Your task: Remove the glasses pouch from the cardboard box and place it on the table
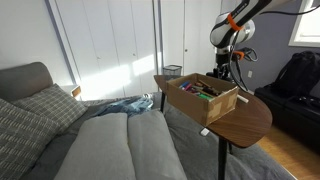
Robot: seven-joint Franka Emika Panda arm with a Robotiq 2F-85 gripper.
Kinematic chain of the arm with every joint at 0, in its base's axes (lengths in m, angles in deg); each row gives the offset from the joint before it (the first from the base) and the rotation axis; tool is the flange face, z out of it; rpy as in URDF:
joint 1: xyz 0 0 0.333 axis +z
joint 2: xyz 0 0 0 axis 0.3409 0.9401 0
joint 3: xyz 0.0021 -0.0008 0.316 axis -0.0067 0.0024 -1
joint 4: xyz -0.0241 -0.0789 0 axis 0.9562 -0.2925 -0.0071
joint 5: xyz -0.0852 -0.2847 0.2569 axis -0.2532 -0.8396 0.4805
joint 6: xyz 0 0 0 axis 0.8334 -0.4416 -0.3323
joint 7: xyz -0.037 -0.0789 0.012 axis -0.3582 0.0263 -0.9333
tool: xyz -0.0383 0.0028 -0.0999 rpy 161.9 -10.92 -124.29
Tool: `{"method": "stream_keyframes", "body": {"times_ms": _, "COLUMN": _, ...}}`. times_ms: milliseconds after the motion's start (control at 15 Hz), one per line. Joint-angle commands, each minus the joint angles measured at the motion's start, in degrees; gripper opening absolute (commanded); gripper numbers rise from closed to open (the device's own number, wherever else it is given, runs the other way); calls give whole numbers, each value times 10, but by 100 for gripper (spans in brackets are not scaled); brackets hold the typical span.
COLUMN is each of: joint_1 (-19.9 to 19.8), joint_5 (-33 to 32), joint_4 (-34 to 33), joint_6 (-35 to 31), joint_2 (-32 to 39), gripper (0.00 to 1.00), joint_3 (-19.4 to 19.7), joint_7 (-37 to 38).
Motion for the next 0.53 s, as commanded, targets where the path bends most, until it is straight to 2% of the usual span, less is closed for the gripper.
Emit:
{"method": "stream_keyframes", "body": {"times_ms": 0, "joint_1": -6, "joint_5": 28, "joint_4": -27, "joint_6": -2, "joint_2": 23, "gripper": 45, "joint_3": -7, "joint_7": -17}}
{"method": "stream_keyframes", "body": {"times_ms": 267, "joint_1": -4, "joint_5": 32, "joint_4": -41, "joint_6": 1, "joint_2": 39, "gripper": 45, "joint_3": -8, "joint_7": -14}}
{"method": "stream_keyframes", "body": {"times_ms": 333, "joint_1": -4, "joint_5": 32, "joint_4": -43, "joint_6": 3, "joint_2": 40, "gripper": 93, "joint_3": -8, "joint_7": -13}}
{"method": "stream_keyframes", "body": {"times_ms": 467, "joint_1": -2, "joint_5": 21, "joint_4": -40, "joint_6": 9, "joint_2": 27, "gripper": 98, "joint_3": -5, "joint_7": -4}}
